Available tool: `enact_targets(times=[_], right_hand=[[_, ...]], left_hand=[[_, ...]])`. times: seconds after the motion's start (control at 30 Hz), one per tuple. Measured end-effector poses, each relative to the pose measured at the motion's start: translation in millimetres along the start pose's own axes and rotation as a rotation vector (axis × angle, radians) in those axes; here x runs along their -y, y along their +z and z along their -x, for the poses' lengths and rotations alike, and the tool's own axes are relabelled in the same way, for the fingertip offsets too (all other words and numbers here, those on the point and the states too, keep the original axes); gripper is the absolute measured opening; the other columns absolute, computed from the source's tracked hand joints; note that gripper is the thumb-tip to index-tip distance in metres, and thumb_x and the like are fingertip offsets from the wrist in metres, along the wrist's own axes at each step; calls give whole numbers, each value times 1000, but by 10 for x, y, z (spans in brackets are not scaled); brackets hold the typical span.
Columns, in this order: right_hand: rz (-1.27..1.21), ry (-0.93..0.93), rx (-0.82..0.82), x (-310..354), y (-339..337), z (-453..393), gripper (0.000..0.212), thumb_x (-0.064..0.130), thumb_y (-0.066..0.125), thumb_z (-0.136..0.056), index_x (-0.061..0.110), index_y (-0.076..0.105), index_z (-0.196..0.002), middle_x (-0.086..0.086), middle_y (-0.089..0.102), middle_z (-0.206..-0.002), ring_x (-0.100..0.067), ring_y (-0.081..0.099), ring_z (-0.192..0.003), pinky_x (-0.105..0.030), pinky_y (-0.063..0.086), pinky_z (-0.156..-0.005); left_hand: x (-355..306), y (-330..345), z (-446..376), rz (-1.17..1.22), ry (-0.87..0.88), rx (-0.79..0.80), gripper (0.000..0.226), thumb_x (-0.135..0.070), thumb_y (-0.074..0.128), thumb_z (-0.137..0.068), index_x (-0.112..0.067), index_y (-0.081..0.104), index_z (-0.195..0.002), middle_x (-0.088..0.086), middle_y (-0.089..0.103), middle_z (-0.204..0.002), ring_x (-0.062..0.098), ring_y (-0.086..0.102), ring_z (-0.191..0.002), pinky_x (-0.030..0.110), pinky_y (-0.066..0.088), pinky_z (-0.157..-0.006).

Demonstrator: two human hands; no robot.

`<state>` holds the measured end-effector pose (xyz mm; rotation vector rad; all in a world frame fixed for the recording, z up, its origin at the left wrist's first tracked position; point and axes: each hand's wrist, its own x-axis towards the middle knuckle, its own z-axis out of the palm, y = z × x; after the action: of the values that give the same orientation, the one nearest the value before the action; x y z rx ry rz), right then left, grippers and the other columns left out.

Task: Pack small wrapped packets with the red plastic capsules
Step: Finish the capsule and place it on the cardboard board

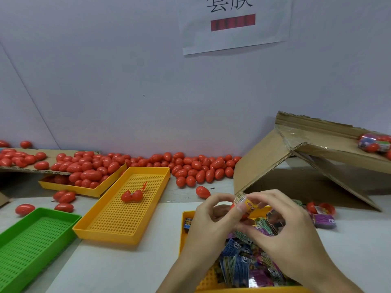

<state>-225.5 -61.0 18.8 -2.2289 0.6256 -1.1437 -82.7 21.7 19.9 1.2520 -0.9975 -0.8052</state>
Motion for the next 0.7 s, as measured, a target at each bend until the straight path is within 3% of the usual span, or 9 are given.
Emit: enact_targets(times=[0.07, 0.13, 0.2, 0.3, 0.47, 0.6, 0.7], right_hand=[[51, -32, -26, -10, 23, 13, 51, 61, 72, -67, 38, 66, -113, 23, 59, -106, -3, 60, -99, -15, 52, -70], [107, -58, -42, -18, 37, 17, 53, 60, 69, -69, 31, 68, -114, 22, 56, -106, -6, 61, -97, -20, 55, -70], [133, -90, -54, -11, 41, 16, 52, 58, 66, -72, 26, 70, -113, 20, 55, -105, -8, 62, -95, -26, 59, -69], [96, -108, -71, 3, 27, 9, 49, 57, 63, -74, 26, 71, -112, 24, 54, -105, -4, 60, -99, -22, 57, -69], [12, -94, -76, -2, -15, -9, 48, 55, 70, -70, 33, 68, -113, 26, 56, -107, 3, 57, -98, -10, 49, -73], [-12, -66, -72, 6, -34, -14, 44, 62, 67, -67, 46, 62, -108, 26, 59, -107, -2, 59, -98, -22, 52, -64], [-29, -86, -55, 24, -28, -13, 42, 61, 68, -68, 46, 64, -107, 28, 58, -106, 4, 58, -95, -9, 47, -69]], left_hand=[[12, 24, 10, 38, -4, -6, 20, -45, 72, -87, -29, 68, -98, 10, 76, -95, 29, 74, -93, 50, 58, -89], [26, 53, 16, 40, 0, -7, 17, -42, 71, -88, -28, 67, -97, 11, 76, -92, 29, 74, -92, 50, 58, -88], [32, 75, 16, 36, 1, 3, 17, -41, 71, -88, -30, 69, -101, 9, 77, -91, 26, 74, -92, 43, 60, -84], [10, 94, 23, 16, 10, 36, 19, -39, 66, -91, -29, 75, -104, 1, 76, -92, 15, 73, -91, 25, 57, -75], [10, 88, 17, 24, 3, 42, 28, -38, 64, -89, -17, 74, -105, 5, 76, -93, 17, 73, -89, 22, 57, -71], [14, 50, 13, 41, -4, 42, 35, -40, 63, -88, -13, 70, -108, 8, 76, -92, 22, 74, -86, 25, 59, -72], [3, 60, 20, 53, -15, 75, 33, -43, 64, -89, -18, 71, -110, 6, 76, -90, 21, 73, -82, 32, 60, -74]])
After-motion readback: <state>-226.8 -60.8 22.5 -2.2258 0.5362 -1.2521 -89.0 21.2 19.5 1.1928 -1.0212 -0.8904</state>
